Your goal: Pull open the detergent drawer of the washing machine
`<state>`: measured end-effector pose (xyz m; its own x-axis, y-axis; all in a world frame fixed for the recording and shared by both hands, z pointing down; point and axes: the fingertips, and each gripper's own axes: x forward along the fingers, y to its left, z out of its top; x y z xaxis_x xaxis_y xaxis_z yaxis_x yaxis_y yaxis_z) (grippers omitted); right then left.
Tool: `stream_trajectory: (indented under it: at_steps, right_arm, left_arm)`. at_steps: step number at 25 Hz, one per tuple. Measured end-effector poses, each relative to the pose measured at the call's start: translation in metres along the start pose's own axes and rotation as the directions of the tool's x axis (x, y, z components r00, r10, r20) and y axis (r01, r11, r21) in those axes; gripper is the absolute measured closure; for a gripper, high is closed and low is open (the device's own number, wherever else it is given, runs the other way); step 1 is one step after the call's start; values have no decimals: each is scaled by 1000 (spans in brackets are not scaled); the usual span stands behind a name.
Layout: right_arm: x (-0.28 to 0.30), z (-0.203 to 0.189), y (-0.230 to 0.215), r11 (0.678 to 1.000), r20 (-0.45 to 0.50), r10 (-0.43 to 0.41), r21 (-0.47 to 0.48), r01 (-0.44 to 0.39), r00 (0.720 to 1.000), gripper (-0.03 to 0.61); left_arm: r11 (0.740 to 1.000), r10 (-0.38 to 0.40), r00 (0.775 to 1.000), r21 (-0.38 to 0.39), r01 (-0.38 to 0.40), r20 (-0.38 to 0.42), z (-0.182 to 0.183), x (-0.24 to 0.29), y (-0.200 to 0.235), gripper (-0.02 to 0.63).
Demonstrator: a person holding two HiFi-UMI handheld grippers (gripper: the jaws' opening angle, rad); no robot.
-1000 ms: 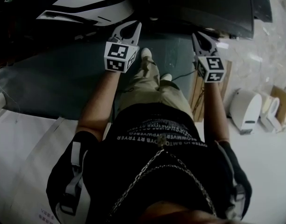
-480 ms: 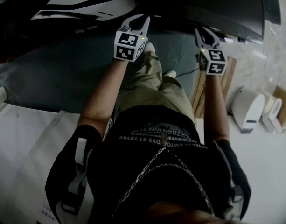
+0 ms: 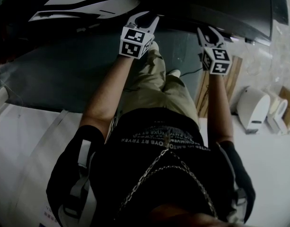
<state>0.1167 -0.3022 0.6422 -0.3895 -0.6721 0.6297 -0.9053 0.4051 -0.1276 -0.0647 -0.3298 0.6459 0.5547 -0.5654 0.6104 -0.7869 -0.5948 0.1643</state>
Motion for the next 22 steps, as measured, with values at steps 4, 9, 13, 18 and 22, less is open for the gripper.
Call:
stream_trajectory:
  at_steps: [4, 9, 13, 18, 22]
  right_arm:
    - [1, -1, 2, 1000, -9, 9, -22, -9, 1000, 480]
    - [-1, -2, 1, 1000, -14, 11, -28, -11, 1000, 479]
    - [-3, -7, 0, 1000, -16, 23, -19, -23, 1000, 474]
    - [-9, -8, 0, 999, -38, 33, -23, -34, 999, 474]
    - [0, -5, 2, 998, -56, 56, -31, -58, 997, 460]
  left_arm:
    - [1000, 16, 1000, -1, -16, 7, -1, 2, -1, 522]
    - [1000, 13, 1000, 4, -13, 6, -1, 2, -6, 522]
    - [1000, 14, 1000, 2, -14, -16, -3, 0, -9, 522]
    - [1000, 2, 999, 13, -2, -41, -8, -6, -10, 522]
    - [1000, -2, 999, 4, 2, -46, -5, -5, -9, 522]
